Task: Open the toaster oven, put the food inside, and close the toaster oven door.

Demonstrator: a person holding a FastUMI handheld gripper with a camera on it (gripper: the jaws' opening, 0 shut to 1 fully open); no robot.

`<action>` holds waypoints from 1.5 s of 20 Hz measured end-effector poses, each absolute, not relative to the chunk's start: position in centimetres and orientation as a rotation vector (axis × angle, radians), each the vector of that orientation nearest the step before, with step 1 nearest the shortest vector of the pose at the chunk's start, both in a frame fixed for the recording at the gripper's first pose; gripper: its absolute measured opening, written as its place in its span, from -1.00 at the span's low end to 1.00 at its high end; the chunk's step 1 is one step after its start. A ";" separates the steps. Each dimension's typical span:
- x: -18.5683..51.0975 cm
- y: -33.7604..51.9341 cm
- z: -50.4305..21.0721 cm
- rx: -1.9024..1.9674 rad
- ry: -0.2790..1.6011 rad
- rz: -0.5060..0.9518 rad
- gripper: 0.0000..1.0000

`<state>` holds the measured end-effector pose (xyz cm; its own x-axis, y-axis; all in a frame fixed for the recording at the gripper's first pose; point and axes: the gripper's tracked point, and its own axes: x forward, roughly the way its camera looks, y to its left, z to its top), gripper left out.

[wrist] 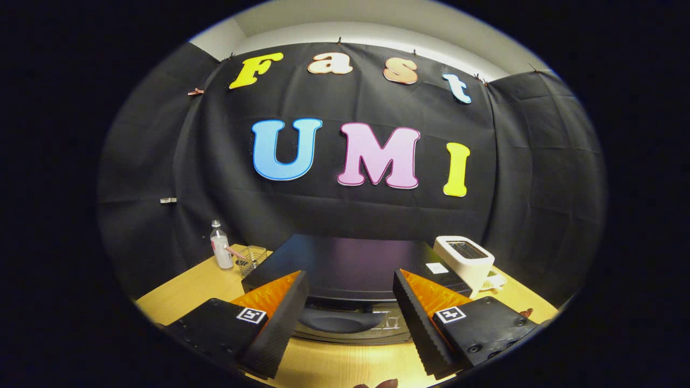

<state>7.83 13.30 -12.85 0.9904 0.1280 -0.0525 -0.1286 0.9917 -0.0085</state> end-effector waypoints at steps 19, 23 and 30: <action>9.8 13.5 -17.0 0.040 0.134 0.083 0.97; 7.3 12.9 -18.2 0.049 0.159 0.089 0.96; 3.3 12.5 -20.7 0.079 0.231 0.107 0.97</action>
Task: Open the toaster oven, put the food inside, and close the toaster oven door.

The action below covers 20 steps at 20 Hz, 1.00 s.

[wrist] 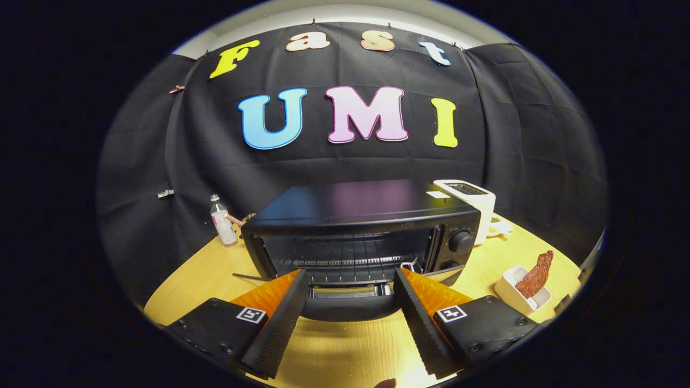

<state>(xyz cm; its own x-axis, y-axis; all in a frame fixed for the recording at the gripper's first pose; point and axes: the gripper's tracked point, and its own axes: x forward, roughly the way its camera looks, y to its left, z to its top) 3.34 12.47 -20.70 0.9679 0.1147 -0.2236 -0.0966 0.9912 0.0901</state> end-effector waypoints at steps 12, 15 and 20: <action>-2.0 11.8 -27.6 0.024 0.392 0.142 0.96; -2.9 11.6 -30.4 0.056 0.494 0.138 0.95; -2.8 10.7 -30.8 0.024 0.502 0.142 0.93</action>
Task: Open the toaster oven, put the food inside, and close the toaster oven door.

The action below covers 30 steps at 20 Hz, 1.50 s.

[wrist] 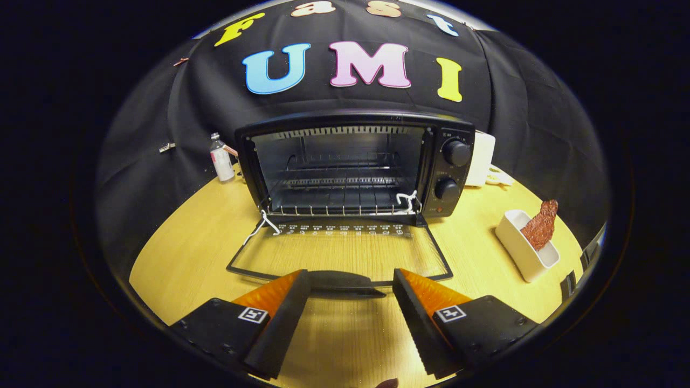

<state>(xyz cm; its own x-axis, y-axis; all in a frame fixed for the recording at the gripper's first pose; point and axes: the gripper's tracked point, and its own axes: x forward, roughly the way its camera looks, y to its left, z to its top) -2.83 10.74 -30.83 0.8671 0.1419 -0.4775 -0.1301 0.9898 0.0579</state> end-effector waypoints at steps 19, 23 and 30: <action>-4.8 -2.8 -21.0 0.143 0.417 0.182 0.96; -3.6 -9.5 -19.4 0.212 0.389 0.102 0.97; -0.3 -19.2 -20.9 0.347 0.422 -0.022 0.97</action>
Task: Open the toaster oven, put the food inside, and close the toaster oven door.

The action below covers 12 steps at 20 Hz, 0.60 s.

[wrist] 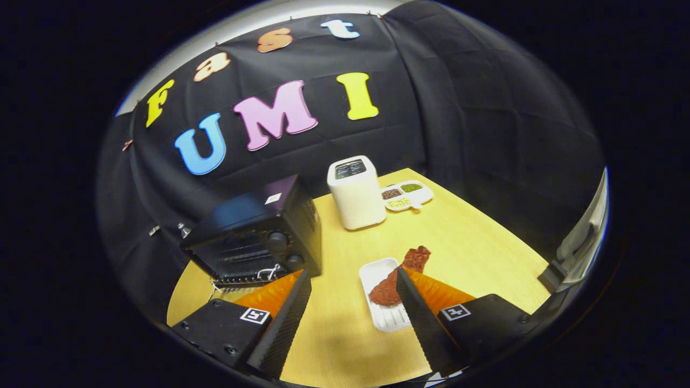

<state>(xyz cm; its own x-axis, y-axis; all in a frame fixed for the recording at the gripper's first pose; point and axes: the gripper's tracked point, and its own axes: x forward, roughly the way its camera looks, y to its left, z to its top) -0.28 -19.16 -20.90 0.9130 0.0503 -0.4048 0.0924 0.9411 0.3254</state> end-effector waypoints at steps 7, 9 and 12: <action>2.7 -24.0 -26.8 0.491 0.526 -0.055 0.93; 3.6 -24.4 -28.2 0.546 0.549 -0.046 0.92; 5.1 -24.2 -29.9 0.644 0.575 -0.030 0.80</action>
<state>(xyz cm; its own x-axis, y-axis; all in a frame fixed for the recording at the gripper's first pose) 5.05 -24.17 -29.88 0.8445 0.1478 -0.5148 0.2000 0.8046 0.5591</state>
